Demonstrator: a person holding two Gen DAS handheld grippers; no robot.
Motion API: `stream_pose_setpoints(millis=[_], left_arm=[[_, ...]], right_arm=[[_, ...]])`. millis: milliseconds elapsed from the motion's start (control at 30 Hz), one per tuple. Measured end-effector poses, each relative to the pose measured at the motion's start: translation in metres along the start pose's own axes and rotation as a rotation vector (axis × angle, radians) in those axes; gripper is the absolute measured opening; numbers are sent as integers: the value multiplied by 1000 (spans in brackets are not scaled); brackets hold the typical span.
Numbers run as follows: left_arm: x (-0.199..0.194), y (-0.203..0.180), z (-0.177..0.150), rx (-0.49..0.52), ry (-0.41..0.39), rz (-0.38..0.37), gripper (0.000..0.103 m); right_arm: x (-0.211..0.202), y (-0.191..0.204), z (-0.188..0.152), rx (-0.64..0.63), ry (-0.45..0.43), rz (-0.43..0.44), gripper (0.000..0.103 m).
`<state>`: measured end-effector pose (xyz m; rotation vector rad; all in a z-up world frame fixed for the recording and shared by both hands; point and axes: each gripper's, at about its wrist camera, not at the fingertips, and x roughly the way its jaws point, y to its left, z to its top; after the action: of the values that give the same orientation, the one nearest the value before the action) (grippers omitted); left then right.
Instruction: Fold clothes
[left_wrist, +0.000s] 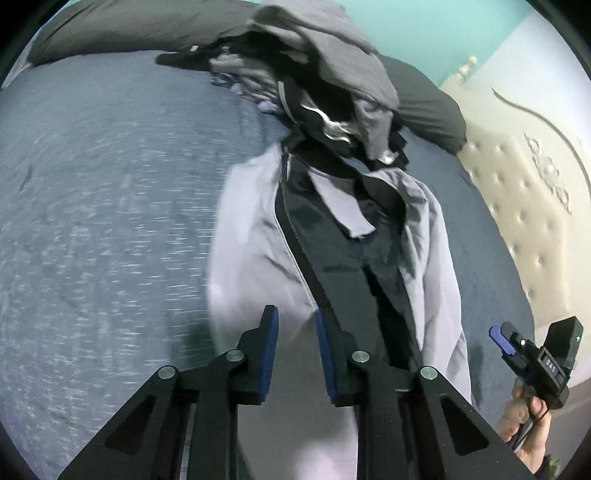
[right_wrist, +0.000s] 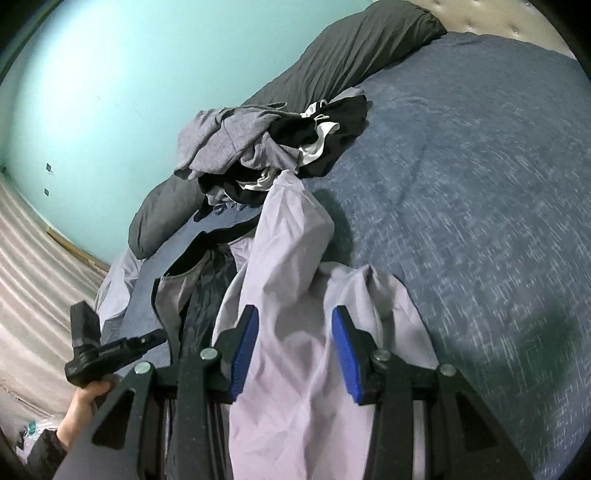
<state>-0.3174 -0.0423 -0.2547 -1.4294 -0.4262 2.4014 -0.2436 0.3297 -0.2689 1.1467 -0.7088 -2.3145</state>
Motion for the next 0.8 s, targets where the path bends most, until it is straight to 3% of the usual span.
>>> stream_pose_setpoints(millis=[367, 467, 600, 800], left_arm=[[59, -36, -5, 72, 105, 31, 24], [33, -41, -9, 75, 62, -5, 24], [-14, -29, -17, 64, -6, 15, 24], [-46, 9, -58, 17, 32, 95, 24]], right_arm=[[2, -20, -29, -6, 34, 87, 42], [2, -23, -32, -14, 46, 88, 42], [-2, -30, -30, 17, 26, 111, 42], [-10, -33, -26, 27, -6, 119, 42]])
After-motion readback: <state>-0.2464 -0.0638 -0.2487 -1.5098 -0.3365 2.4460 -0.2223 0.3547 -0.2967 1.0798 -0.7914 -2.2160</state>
